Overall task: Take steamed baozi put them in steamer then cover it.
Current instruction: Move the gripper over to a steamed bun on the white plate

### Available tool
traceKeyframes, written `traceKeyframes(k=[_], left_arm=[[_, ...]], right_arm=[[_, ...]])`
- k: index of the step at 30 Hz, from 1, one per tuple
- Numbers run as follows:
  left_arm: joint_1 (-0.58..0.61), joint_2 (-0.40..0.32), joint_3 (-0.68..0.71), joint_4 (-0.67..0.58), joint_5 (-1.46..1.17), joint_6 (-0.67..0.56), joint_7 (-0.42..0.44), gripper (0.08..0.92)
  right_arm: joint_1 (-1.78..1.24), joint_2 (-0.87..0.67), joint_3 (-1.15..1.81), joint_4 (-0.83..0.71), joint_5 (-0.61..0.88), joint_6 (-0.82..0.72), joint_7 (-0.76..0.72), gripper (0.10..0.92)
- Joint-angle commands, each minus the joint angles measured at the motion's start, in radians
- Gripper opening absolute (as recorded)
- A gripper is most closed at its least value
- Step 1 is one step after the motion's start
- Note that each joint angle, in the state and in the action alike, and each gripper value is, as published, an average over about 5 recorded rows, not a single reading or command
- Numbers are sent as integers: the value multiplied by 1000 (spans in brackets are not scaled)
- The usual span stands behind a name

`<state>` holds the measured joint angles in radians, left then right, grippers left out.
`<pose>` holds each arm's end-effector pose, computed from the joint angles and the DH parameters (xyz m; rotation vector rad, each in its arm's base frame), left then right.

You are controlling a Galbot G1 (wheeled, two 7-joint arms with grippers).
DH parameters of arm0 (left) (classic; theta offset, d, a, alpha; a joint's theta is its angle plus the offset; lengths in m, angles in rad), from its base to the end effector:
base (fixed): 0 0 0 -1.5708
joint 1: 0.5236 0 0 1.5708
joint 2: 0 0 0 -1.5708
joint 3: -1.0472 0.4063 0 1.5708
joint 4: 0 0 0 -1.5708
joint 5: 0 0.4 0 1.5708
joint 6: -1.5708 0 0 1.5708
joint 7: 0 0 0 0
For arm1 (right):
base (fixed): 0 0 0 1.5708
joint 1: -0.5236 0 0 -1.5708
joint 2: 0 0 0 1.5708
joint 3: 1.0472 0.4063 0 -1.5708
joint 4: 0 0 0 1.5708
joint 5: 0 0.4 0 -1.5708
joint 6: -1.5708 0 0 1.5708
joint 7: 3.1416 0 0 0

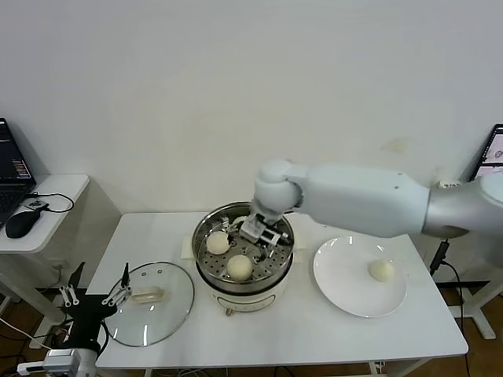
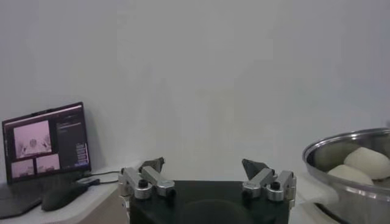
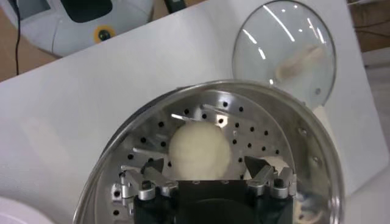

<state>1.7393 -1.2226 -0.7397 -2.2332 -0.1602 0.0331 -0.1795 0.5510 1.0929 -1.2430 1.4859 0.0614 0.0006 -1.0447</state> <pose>0.1558 0.1183 -0.2948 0.2058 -3.1044 -0.3854 0.5726 0.1447 -0.0619 1.9169 -0.9470 2.0807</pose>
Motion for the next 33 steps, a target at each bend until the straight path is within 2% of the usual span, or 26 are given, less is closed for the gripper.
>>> traceKeyframes(k=[1,6,10,16,23,33], left_arm=[[-1,16,-1,1,0,4,3,823],[-7,34,4,2,-2,9,5,823],[-9,51,16,9,-1,9,6,823],[-15,58,34,14,-1,14,7,823],[-5,58,26,18,-3,15,6,823],[11,41,20,6,2,16,6,823]], right_arm=[[33,-274,74,52,68,-289,5,823],[-12,-461,93,87,65,-358,7,823],[-83,-579,112,85,13,-331,-2,823],[-303,-673,264,66,-98,-286,-12,823],[-626,-686,517,0,-210,-227,-31,823],[-797,-593,709,-150,-340,-180,-44,823]])
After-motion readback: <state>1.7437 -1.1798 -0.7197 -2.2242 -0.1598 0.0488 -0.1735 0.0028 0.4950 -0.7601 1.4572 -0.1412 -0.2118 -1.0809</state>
